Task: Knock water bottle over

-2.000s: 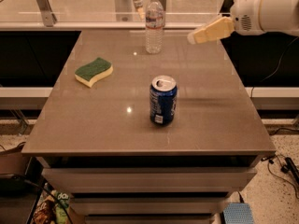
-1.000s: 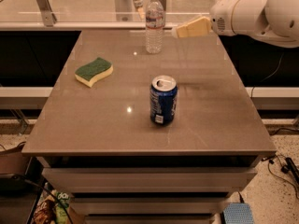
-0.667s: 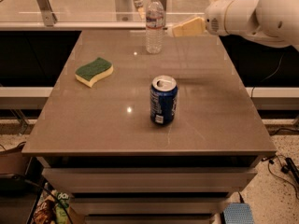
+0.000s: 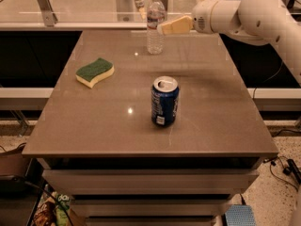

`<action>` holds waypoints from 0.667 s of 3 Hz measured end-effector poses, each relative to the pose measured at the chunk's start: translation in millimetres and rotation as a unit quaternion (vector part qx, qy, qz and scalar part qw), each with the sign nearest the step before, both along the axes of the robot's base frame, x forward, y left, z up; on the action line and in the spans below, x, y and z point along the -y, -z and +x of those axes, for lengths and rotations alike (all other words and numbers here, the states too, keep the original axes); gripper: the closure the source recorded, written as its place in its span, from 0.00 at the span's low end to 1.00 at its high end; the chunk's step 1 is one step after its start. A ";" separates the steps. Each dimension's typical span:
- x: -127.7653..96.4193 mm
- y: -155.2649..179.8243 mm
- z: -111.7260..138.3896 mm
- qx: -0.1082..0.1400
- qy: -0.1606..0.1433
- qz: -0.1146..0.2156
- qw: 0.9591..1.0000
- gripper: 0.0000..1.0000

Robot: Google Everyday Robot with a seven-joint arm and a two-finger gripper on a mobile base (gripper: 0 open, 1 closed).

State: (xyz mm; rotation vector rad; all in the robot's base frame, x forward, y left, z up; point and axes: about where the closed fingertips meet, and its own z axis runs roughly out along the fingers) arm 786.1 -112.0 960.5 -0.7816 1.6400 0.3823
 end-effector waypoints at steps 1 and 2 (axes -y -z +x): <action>-18.7 2.3 17.6 0.001 -0.010 0.016 1.000 0.00; -34.4 6.9 30.5 -0.009 -0.012 0.040 0.999 0.00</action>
Offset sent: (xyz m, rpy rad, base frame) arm 0.0455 0.0459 -0.0099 0.1429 0.0442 0.0151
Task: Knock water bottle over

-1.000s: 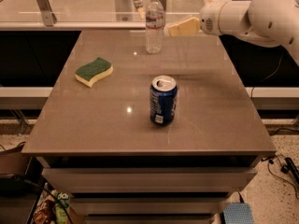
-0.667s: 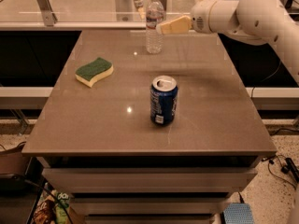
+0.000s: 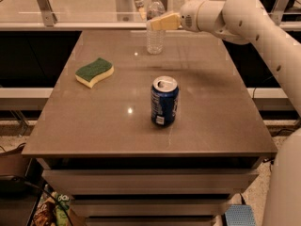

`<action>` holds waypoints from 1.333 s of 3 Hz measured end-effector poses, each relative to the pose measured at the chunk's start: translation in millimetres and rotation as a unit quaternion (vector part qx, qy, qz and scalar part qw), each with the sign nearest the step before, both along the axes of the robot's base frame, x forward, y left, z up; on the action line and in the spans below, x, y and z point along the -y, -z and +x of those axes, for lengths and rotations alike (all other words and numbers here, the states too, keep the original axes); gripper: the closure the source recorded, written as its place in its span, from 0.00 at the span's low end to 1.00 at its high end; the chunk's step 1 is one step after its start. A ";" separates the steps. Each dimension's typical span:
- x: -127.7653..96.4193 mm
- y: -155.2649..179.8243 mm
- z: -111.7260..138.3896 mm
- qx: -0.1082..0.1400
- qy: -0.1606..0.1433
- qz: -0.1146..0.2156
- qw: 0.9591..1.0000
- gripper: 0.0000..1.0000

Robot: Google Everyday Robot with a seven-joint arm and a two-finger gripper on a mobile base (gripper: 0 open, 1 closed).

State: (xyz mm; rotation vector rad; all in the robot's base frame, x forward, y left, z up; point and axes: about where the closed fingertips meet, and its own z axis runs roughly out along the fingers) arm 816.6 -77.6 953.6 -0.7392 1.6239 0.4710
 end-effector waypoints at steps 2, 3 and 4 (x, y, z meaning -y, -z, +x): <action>-11.8 11.5 20.5 -0.031 0.002 0.056 0.998 0.00; -17.3 18.4 30.2 -0.032 -0.001 0.076 0.997 0.00; -24.0 28.3 37.6 -0.029 -0.002 0.090 0.996 0.00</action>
Offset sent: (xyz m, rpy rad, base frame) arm 0.0325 0.0092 -0.0156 0.1729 0.0833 -0.0169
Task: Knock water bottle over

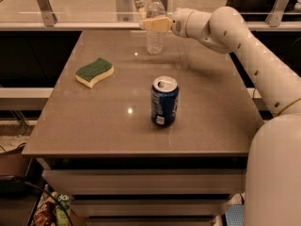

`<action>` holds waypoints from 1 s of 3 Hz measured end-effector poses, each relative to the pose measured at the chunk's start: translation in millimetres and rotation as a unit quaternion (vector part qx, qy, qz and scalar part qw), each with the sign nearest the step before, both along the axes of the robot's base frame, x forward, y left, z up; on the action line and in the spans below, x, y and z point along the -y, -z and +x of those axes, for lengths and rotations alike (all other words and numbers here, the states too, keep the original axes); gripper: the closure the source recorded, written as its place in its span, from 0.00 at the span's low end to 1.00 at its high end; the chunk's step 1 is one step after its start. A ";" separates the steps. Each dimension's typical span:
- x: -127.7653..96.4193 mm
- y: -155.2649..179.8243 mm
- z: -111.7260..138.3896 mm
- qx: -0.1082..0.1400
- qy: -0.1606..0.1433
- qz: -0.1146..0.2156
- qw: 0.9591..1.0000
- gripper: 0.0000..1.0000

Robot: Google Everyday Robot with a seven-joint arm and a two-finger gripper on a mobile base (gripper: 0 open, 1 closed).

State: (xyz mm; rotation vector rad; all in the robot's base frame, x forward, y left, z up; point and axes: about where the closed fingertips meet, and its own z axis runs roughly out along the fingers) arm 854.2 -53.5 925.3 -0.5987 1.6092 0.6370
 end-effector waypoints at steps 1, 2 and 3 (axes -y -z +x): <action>-5.0 8.7 2.4 0.008 0.001 0.009 1.000 0.00; -8.8 8.9 2.3 0.008 -0.001 0.009 1.000 0.17; -11.9 9.6 2.4 0.007 -0.003 0.009 1.000 0.40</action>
Offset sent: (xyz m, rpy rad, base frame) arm 0.0022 0.0045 -0.0078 0.0153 -0.0139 -0.0020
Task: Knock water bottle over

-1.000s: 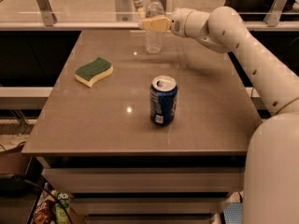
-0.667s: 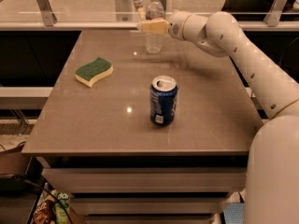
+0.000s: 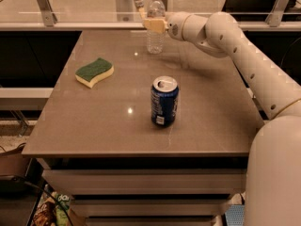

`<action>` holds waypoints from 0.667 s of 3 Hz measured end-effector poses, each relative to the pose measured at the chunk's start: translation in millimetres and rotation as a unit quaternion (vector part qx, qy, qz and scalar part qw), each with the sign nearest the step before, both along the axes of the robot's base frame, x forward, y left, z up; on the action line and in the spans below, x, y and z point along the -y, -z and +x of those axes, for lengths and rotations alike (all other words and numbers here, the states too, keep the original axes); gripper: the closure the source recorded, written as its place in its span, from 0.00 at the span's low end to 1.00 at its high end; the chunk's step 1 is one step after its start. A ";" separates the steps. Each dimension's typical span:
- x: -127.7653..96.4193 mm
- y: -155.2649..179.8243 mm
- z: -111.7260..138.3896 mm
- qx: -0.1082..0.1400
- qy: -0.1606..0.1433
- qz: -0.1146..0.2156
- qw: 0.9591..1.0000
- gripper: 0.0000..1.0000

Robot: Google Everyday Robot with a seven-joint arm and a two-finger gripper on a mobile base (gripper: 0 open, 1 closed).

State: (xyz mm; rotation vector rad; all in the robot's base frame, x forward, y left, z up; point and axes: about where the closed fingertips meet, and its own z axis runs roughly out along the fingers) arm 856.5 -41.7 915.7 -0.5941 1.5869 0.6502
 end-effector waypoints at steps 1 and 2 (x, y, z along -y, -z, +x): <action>-3.3 0.7 0.0 -0.001 -0.002 0.000 1.000 0.64; -6.4 1.5 0.1 -0.001 -0.004 0.001 1.000 0.87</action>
Offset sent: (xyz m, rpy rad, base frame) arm 0.0000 0.0028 -0.0006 0.0004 0.0010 0.0035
